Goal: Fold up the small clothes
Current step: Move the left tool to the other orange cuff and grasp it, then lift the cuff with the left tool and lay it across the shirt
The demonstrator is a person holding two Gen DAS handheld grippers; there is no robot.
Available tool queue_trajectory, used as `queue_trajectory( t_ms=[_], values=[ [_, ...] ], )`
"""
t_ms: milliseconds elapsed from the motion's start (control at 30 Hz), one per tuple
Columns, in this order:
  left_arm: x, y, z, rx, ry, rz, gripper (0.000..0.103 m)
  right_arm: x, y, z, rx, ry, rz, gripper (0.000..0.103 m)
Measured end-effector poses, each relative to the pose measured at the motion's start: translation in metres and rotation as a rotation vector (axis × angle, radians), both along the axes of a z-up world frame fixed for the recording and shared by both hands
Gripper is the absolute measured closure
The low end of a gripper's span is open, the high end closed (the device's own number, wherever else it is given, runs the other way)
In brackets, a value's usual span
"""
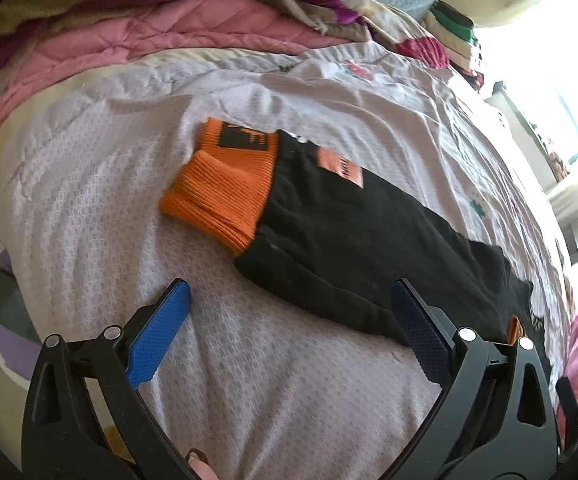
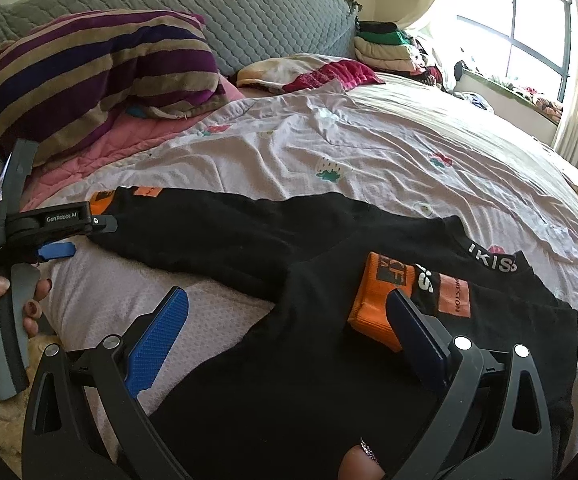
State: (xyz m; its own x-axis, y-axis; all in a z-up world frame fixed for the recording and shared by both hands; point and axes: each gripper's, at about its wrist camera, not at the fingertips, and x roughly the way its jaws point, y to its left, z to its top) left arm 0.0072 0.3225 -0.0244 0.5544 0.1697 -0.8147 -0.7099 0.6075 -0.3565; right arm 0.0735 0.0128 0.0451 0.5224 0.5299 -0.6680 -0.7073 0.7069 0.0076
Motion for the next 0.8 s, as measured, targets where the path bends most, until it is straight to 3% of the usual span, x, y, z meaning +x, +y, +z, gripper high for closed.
queue_trajectory(
  t_ms=[67, 333, 433, 500, 533, 800],
  values=[
    [0.001, 0.001, 0.0, 0.008, -0.009, 0.008, 0.01, 0.003, -0.003, -0.003, 0.008, 0.013, -0.011, 0.005],
    [0.007, 0.022, -0.001, 0.018, -0.07, 0.085, 0.035, 0.01, -0.01, -0.014, 0.008, 0.053, -0.043, 0.005],
    [0.012, 0.031, -0.002, 0.018, -0.072, 0.104, 0.058, 0.012, -0.016, -0.015, 0.008, 0.055, -0.06, 0.005],
    [0.015, 0.034, -0.002, 0.02, -0.066, 0.113, 0.088, 0.014, -0.022, -0.016, 0.014, 0.062, -0.073, 0.005],
    [0.016, 0.034, -0.002, 0.014, -0.07, 0.115, 0.093, 0.015, -0.026, -0.016, 0.017, 0.066, -0.084, 0.005],
    [0.005, 0.008, 0.04, 0.051, -0.171, 0.05, 0.095, 0.021, -0.057, -0.016, 0.047, 0.088, -0.158, 0.005]
  ],
)
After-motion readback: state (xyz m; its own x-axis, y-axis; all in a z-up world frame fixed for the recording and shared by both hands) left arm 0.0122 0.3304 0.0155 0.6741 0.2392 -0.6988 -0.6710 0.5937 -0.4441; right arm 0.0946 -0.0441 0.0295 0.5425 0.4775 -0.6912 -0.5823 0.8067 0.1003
